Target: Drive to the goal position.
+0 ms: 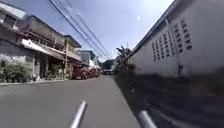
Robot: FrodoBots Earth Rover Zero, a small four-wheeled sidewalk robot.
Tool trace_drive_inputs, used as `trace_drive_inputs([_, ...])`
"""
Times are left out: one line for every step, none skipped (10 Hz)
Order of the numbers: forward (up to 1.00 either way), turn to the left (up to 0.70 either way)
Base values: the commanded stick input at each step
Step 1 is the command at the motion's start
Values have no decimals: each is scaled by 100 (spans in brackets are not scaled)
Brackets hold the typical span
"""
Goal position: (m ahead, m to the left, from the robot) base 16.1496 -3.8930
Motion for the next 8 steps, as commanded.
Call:
trace_drive_inputs([100,0])
trace_drive_inputs([100,0])
trace_drive_inputs([100,0])
trace_drive_inputs([100,0])
trace_drive_inputs([100,0])
trace_drive_inputs([100,0])
trace_drive_inputs([100,0])
trace_drive_inputs([100,0])
